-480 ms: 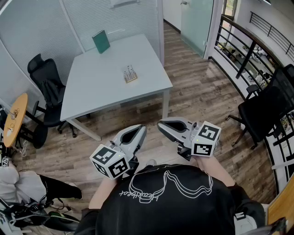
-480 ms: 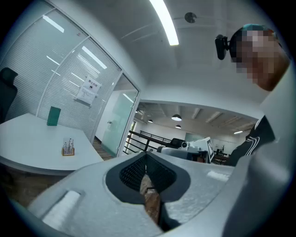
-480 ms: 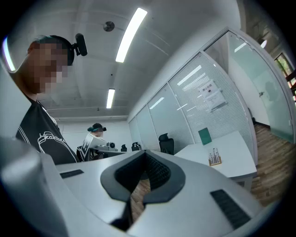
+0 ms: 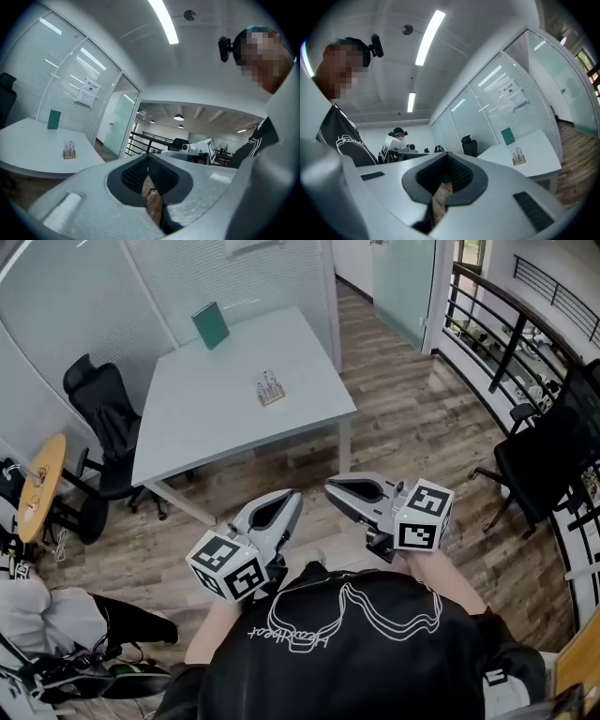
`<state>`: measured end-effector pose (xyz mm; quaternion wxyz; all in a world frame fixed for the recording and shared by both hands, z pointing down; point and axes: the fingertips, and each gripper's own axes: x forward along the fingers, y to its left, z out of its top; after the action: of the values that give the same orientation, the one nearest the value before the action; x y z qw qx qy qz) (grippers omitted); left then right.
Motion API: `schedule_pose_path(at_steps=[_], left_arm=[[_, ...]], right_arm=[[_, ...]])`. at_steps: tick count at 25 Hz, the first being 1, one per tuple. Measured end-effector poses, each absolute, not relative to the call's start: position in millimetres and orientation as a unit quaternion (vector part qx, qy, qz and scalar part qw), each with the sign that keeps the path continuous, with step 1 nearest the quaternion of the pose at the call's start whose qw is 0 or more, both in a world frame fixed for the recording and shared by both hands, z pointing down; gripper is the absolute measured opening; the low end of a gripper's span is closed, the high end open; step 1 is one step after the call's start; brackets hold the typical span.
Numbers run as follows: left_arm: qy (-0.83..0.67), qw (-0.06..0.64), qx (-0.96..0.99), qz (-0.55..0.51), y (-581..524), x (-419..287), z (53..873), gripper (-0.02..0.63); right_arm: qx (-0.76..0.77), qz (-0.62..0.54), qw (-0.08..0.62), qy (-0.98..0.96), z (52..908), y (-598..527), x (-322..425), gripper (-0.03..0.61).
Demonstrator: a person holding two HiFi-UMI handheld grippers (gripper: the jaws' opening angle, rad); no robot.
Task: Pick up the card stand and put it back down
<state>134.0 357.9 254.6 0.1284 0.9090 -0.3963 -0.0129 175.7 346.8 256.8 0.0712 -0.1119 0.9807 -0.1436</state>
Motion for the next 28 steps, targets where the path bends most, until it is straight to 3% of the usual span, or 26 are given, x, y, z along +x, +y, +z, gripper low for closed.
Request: schedule_pose_path(at_steps=[17,28], left_arm=[[-0.387,0.178,0.905,-0.011,231.3,90.3,300.8,0.014],[-0.373,0.214,0.902,0.018,82.8,2.9,338.2,0.014]], right_arm=[[-0.139,-0.188,0.047,0.971,303.8,230.1,141.4,0.009],[-0.162,-0.235,0.04,0.957,331.5,81.5,60.3,0.009]])
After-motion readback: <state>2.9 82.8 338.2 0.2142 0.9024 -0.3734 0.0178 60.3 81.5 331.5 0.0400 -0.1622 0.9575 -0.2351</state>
